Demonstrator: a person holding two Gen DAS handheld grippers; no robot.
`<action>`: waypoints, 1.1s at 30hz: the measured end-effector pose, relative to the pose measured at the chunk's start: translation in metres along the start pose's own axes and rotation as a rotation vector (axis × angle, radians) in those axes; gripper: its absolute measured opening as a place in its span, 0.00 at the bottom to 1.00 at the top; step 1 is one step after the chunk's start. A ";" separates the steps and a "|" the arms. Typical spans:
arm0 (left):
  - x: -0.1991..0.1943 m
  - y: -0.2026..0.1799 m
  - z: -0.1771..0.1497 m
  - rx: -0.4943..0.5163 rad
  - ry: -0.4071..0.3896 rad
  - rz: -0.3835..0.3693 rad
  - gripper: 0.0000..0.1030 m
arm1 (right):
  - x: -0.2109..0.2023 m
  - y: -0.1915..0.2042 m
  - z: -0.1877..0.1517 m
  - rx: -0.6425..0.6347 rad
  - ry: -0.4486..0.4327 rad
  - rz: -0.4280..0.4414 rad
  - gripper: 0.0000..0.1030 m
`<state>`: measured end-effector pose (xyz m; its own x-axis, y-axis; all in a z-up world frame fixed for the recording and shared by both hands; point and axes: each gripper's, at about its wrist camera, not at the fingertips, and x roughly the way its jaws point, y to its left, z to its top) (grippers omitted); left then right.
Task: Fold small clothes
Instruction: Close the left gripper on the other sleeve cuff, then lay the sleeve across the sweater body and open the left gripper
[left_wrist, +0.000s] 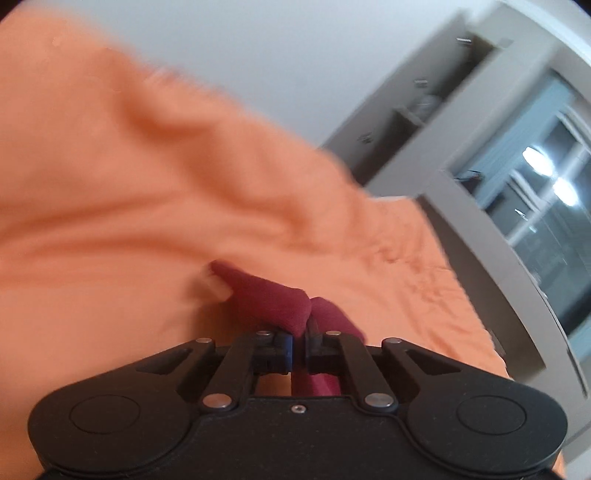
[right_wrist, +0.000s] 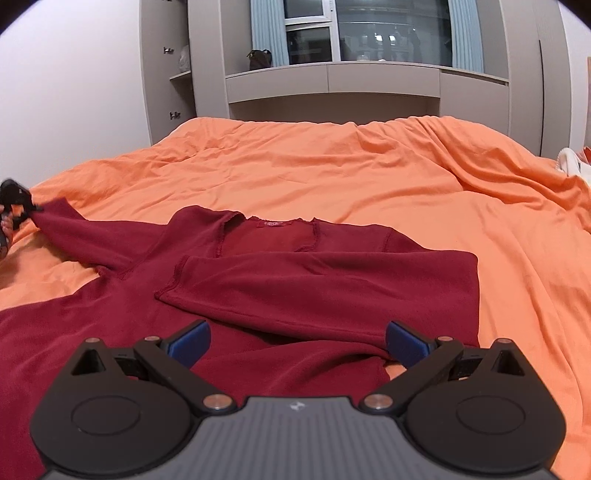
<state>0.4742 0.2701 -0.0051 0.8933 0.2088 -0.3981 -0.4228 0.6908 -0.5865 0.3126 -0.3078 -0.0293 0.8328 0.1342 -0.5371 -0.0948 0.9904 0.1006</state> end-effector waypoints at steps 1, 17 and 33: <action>-0.006 -0.015 0.003 0.053 -0.016 -0.022 0.05 | -0.001 -0.001 0.001 0.003 -0.001 -0.002 1.00; -0.105 -0.258 -0.162 0.931 0.106 -0.494 0.07 | -0.018 -0.055 0.019 0.199 -0.056 -0.127 1.00; -0.120 -0.253 -0.364 1.309 0.505 -0.733 0.65 | -0.022 -0.103 0.015 0.377 -0.056 -0.188 1.00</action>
<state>0.4186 -0.1813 -0.0656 0.5827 -0.4824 -0.6541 0.7168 0.6842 0.1339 0.3122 -0.4129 -0.0156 0.8459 -0.0595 -0.5301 0.2588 0.9147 0.3103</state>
